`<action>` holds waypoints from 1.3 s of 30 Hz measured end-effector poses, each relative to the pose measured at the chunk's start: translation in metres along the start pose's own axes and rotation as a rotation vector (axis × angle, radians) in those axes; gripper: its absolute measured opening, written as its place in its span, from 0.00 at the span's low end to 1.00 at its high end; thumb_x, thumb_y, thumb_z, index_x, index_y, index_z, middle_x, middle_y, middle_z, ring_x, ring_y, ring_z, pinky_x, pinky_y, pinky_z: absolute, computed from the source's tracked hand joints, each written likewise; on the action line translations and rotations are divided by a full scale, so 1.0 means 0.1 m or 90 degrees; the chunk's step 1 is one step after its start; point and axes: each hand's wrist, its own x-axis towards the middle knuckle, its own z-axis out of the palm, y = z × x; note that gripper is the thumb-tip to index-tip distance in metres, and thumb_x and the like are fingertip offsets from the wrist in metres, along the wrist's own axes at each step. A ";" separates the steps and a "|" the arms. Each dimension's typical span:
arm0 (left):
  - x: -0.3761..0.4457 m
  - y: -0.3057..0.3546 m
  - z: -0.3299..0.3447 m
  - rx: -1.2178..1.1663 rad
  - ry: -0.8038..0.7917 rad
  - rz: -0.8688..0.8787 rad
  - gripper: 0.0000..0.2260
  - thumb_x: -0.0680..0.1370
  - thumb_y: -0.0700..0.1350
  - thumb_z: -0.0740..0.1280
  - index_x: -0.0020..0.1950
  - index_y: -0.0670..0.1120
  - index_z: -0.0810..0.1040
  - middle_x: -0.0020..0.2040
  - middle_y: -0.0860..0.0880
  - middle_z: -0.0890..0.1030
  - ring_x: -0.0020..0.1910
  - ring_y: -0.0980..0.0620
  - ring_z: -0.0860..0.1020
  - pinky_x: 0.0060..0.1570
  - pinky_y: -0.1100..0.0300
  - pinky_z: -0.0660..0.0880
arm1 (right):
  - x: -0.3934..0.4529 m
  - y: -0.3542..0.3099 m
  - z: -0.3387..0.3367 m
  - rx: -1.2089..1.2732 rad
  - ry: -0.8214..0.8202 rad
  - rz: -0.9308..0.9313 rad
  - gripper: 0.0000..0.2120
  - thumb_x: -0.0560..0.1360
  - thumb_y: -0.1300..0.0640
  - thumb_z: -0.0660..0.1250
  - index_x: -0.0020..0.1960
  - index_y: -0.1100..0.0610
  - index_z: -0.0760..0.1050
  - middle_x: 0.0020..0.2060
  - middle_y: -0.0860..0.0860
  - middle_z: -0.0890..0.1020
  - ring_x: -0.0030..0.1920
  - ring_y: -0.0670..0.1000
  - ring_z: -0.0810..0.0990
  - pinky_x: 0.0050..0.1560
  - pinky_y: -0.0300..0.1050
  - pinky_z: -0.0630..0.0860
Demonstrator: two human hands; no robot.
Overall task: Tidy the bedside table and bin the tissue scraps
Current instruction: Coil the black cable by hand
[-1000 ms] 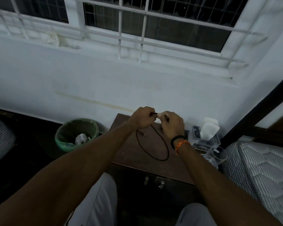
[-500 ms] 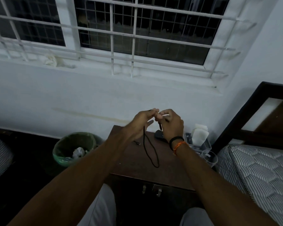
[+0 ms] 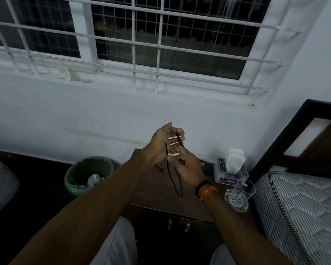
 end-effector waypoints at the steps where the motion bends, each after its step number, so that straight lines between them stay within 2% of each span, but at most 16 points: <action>1: 0.00 0.01 -0.03 0.005 -0.001 -0.002 0.22 0.82 0.55 0.58 0.54 0.38 0.81 0.55 0.40 0.82 0.56 0.43 0.81 0.55 0.47 0.78 | 0.02 0.03 0.00 0.009 -0.003 0.008 0.03 0.76 0.54 0.68 0.49 0.51 0.79 0.39 0.47 0.85 0.42 0.44 0.83 0.44 0.39 0.74; 3: 0.01 0.02 -0.09 0.019 0.011 0.012 0.23 0.82 0.55 0.56 0.53 0.36 0.81 0.54 0.39 0.83 0.54 0.42 0.81 0.60 0.46 0.77 | 0.05 0.07 0.01 0.010 -0.023 0.005 0.04 0.76 0.57 0.67 0.47 0.53 0.81 0.41 0.49 0.85 0.43 0.46 0.83 0.46 0.40 0.76; 6: 0.02 0.00 -0.14 0.019 0.042 0.041 0.21 0.83 0.51 0.55 0.56 0.36 0.81 0.54 0.40 0.81 0.53 0.43 0.81 0.60 0.48 0.76 | 0.06 0.06 0.04 0.112 -0.091 0.024 0.06 0.78 0.56 0.67 0.53 0.54 0.81 0.50 0.51 0.85 0.51 0.48 0.82 0.51 0.39 0.76; 9: 0.00 0.00 -0.22 0.009 0.025 0.025 0.19 0.83 0.49 0.56 0.55 0.35 0.80 0.52 0.40 0.82 0.52 0.43 0.81 0.60 0.49 0.76 | 0.08 0.09 0.13 0.128 -0.144 0.024 0.07 0.79 0.53 0.66 0.51 0.56 0.79 0.45 0.54 0.85 0.50 0.52 0.83 0.56 0.47 0.76; 12: -0.01 0.03 -0.32 0.018 -0.015 -0.031 0.20 0.83 0.51 0.56 0.50 0.36 0.80 0.47 0.41 0.82 0.45 0.45 0.82 0.51 0.52 0.78 | 0.07 0.21 0.17 0.073 -0.150 -0.015 0.11 0.81 0.56 0.64 0.42 0.53 0.79 0.37 0.56 0.83 0.41 0.49 0.82 0.52 0.44 0.77; 15: 0.00 0.08 -0.46 0.045 -0.029 -0.075 0.18 0.83 0.51 0.58 0.47 0.38 0.80 0.46 0.42 0.83 0.45 0.46 0.82 0.51 0.53 0.76 | 0.06 0.34 0.15 0.088 -0.129 0.020 0.10 0.81 0.57 0.64 0.47 0.58 0.82 0.36 0.55 0.81 0.38 0.48 0.83 0.45 0.37 0.78; 17: -0.01 0.10 -0.56 0.049 -0.035 -0.092 0.13 0.82 0.46 0.60 0.49 0.39 0.80 0.50 0.42 0.84 0.50 0.46 0.82 0.54 0.52 0.76 | 0.08 0.43 0.11 0.088 -0.141 0.039 0.10 0.80 0.56 0.65 0.50 0.60 0.83 0.36 0.53 0.81 0.37 0.49 0.82 0.42 0.39 0.79; 19: -0.03 0.11 -0.63 0.073 -0.039 -0.074 0.08 0.81 0.40 0.63 0.51 0.38 0.80 0.53 0.42 0.84 0.52 0.46 0.83 0.52 0.53 0.79 | 0.12 0.51 0.08 0.075 -0.147 0.054 0.10 0.79 0.54 0.66 0.49 0.58 0.84 0.35 0.52 0.81 0.36 0.50 0.82 0.41 0.44 0.79; 21: -0.04 0.08 -0.66 0.114 -0.026 -0.023 0.04 0.78 0.34 0.66 0.51 0.37 0.79 0.50 0.42 0.83 0.50 0.46 0.83 0.50 0.54 0.80 | 0.16 0.56 0.06 0.057 -0.151 0.060 0.09 0.79 0.53 0.67 0.49 0.56 0.84 0.34 0.52 0.81 0.35 0.50 0.81 0.40 0.45 0.78; 24: -0.01 -0.07 -0.69 0.177 0.039 0.045 0.09 0.73 0.26 0.67 0.44 0.39 0.77 0.43 0.40 0.81 0.45 0.44 0.82 0.43 0.55 0.81 | 0.18 0.55 0.09 0.013 -0.182 0.059 0.10 0.79 0.50 0.67 0.48 0.54 0.84 0.34 0.51 0.82 0.34 0.49 0.81 0.38 0.42 0.77; 26: 0.03 -0.20 -0.71 0.175 0.071 0.048 0.12 0.72 0.23 0.65 0.41 0.39 0.74 0.42 0.39 0.82 0.43 0.42 0.83 0.43 0.52 0.82 | 0.18 0.53 0.14 -0.010 -0.205 0.063 0.10 0.78 0.49 0.67 0.47 0.54 0.84 0.34 0.50 0.82 0.34 0.47 0.80 0.37 0.40 0.77; 28: 0.08 -0.29 -0.73 0.161 0.089 0.045 0.11 0.73 0.23 0.64 0.41 0.38 0.76 0.44 0.38 0.83 0.44 0.42 0.84 0.49 0.49 0.82 | 0.18 0.54 0.16 -0.023 -0.211 0.066 0.11 0.78 0.50 0.68 0.46 0.55 0.84 0.33 0.50 0.83 0.33 0.46 0.80 0.37 0.39 0.77; 32: 0.09 -0.31 -0.78 0.238 0.125 0.061 0.09 0.69 0.26 0.67 0.43 0.36 0.83 0.47 0.41 0.85 0.49 0.45 0.84 0.51 0.56 0.80 | 0.14 0.64 0.13 -0.050 -0.213 0.073 0.10 0.78 0.50 0.68 0.42 0.52 0.83 0.32 0.49 0.82 0.32 0.46 0.79 0.36 0.40 0.77; 34: 0.04 -0.27 -0.76 0.179 0.104 0.036 0.08 0.71 0.28 0.67 0.45 0.38 0.82 0.47 0.42 0.84 0.49 0.45 0.83 0.48 0.56 0.79 | 0.12 0.67 0.12 -0.048 -0.211 0.085 0.10 0.79 0.50 0.67 0.44 0.53 0.83 0.33 0.49 0.82 0.32 0.46 0.79 0.36 0.40 0.76; 37: 0.02 -0.23 -0.75 0.009 0.050 -0.016 0.08 0.78 0.36 0.65 0.55 0.34 0.79 0.49 0.42 0.81 0.52 0.41 0.82 0.52 0.49 0.80 | 0.13 0.69 0.12 -0.031 -0.206 0.101 0.09 0.79 0.51 0.67 0.49 0.54 0.84 0.33 0.50 0.83 0.33 0.46 0.79 0.35 0.39 0.75; 39: 0.02 -0.25 -0.74 -0.004 0.036 -0.027 0.09 0.80 0.41 0.63 0.53 0.36 0.80 0.48 0.43 0.81 0.52 0.43 0.80 0.53 0.50 0.79 | 0.11 0.68 0.13 -0.043 -0.221 0.096 0.10 0.78 0.50 0.67 0.51 0.54 0.84 0.34 0.49 0.83 0.33 0.44 0.79 0.36 0.38 0.75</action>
